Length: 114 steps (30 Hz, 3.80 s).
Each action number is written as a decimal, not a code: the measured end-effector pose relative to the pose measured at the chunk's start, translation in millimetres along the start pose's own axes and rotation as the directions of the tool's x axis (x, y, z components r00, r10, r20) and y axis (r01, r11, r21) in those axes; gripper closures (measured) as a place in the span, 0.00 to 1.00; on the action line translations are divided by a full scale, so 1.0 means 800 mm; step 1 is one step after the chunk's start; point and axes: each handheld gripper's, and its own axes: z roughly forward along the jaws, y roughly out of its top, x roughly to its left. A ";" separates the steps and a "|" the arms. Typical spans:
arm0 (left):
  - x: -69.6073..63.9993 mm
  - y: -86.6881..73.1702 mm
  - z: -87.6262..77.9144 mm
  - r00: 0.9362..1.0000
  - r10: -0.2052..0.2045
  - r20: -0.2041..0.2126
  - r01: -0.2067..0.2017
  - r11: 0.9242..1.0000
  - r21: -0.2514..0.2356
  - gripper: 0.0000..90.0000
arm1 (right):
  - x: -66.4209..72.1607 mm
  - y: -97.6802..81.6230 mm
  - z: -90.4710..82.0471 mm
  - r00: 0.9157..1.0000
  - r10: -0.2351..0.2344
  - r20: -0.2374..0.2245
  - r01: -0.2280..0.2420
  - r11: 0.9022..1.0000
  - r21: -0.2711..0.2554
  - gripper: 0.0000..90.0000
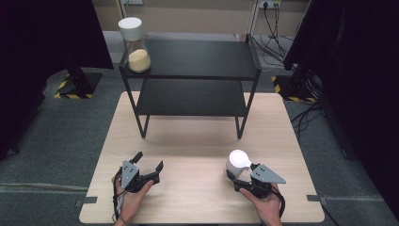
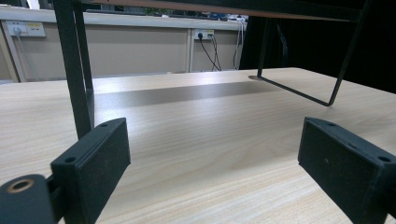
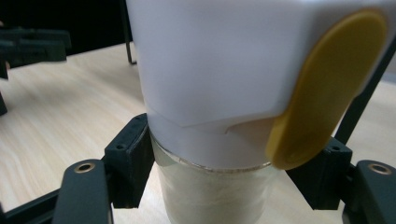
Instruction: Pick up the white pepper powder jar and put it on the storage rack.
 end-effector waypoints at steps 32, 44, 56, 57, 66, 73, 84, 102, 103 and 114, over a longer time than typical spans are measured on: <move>0.000 0.001 0.000 1.000 0.002 0.001 -0.002 1.000 0.004 0.09 | -0.015 0.085 -0.014 0.997 -0.045 0.061 0.054 0.987 -0.150 0.34; 0.000 0.001 0.001 1.000 0.003 0.003 -0.003 1.000 0.005 0.09 | -0.017 0.099 -0.012 0.996 -0.045 0.072 0.056 0.985 -0.163 0.34; 0.000 0.001 0.001 1.000 0.001 0.002 -0.001 1.000 0.004 0.09 | -0.020 0.117 -0.010 0.995 -0.046 0.083 0.060 0.982 -0.177 0.34; 0.000 0.001 0.000 1.000 0.001 0.002 -0.001 1.000 0.004 0.09 | -0.020 0.119 -0.010 0.995 -0.045 0.084 0.060 0.982 -0.181 0.34; 0.000 0.001 0.001 1.000 0.003 0.000 -0.003 1.000 0.005 0.09 | -0.023 0.134 -0.011 0.995 -0.039 0.097 0.057 0.979 -0.197 0.34; -0.001 0.001 0.001 1.000 0.002 0.000 -0.002 1.000 0.005 0.09 | -0.024 0.149 -0.011 0.993 -0.047 0.107 0.068 0.977 -0.201 0.34; 0.000 0.001 0.001 1.000 -0.003 0.000 0.003 1.000 0.002 0.09 | -0.024 0.170 -0.002 0.991 -0.049 0.121 0.074 0.974 -0.213 0.34; 0.001 0.001 0.001 1.000 -0.004 0.003 0.004 1.000 0.004 0.09 | -0.024 0.195 0.003 0.989 -0.047 0.139 0.079 0.969 -0.234 0.34; 0.001 0.001 0.001 1.000 -0.005 0.004 0.005 1.000 0.004 0.09 | -0.023 0.197 0.003 0.989 -0.046 0.140 0.079 0.969 -0.235 0.34; 0.001 0.001 0.001 1.000 -0.005 0.004 0.005 1.000 0.005 0.09 | -0.023 0.217 0.007 0.987 -0.043 0.154 0.080 0.967 -0.242 0.34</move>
